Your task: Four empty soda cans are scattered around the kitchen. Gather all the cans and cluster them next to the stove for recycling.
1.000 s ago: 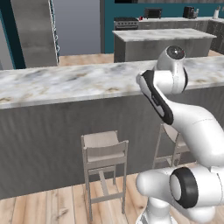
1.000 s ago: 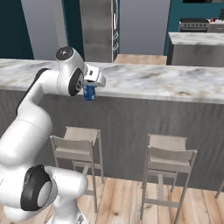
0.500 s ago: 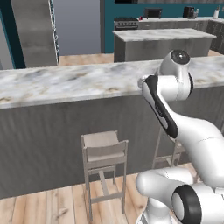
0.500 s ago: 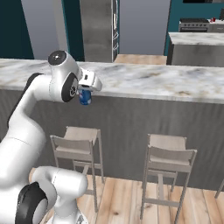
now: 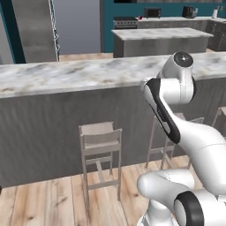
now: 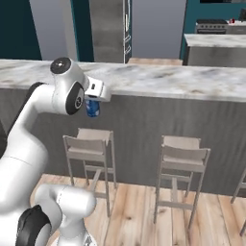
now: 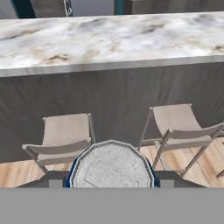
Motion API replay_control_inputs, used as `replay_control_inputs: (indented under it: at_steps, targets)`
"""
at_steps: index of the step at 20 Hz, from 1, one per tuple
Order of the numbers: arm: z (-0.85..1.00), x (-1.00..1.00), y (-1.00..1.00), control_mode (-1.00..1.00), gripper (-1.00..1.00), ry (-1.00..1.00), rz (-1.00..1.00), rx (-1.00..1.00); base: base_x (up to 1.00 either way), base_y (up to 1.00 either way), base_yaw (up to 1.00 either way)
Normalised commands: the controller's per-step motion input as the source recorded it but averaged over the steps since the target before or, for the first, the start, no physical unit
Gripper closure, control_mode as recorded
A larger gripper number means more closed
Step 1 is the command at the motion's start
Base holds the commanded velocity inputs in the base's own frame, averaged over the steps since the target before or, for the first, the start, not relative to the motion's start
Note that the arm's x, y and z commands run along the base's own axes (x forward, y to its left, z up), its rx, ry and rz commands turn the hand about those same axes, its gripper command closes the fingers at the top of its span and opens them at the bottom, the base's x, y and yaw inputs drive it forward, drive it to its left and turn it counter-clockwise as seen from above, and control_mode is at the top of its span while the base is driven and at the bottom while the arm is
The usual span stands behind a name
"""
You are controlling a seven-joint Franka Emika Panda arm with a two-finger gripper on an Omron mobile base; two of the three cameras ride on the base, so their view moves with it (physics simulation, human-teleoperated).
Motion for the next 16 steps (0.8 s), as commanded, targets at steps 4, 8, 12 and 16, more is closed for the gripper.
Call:
replay_control_inputs:
  at_steps: [4,8,12,16]
  targets:
    - [0.0,0.0,0.0,1.0,1.0,0.0,0.0,0.0,-0.43,-0.48,0.0]
    - [0.0,0.0,0.0,1.0,1.0,0.0,0.0,0.0,-0.37,-0.77,0.01]
    - [0.0,0.0,0.0,1.0,1.0,0.0,0.0,0.0,-0.31,-1.0,0.01]
    - [0.0,0.0,0.0,1.0,1.0,0.0,0.0,0.0,-0.13,-1.0,0.04]
